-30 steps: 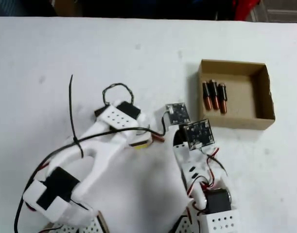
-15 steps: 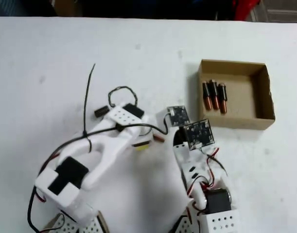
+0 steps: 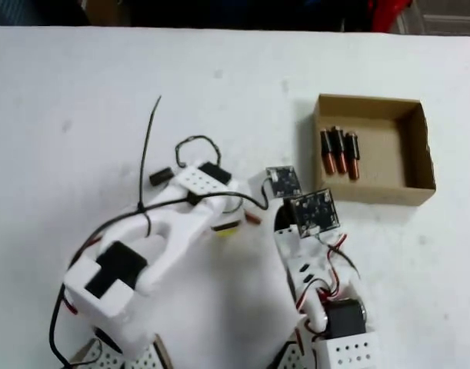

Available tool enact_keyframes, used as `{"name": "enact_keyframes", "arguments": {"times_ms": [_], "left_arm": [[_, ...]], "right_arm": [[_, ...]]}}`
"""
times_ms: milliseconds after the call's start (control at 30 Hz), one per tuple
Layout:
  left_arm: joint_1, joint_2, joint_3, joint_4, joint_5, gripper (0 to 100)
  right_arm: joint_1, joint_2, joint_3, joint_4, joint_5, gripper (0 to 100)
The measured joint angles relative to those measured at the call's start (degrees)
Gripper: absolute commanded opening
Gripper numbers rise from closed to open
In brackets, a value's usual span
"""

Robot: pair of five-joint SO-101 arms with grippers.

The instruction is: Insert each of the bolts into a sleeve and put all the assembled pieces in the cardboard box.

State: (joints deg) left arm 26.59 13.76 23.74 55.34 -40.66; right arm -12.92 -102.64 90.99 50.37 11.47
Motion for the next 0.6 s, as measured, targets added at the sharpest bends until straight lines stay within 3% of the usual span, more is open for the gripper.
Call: {"name": "enact_keyframes", "arguments": {"times_ms": [167,333,600], "left_arm": [[0.35,0.18,-0.09,0.09,0.00,2],[0.53,0.35,-0.09,0.00,0.00,5],[0.53,0.35,-0.09,0.00,0.00,2]], "right_arm": [[0.00,0.00,0.00,0.00,0.00,1.6],[0.00,0.00,0.00,0.00,0.00,1.6],[0.00,0.00,0.00,0.00,0.00,1.6]]}}
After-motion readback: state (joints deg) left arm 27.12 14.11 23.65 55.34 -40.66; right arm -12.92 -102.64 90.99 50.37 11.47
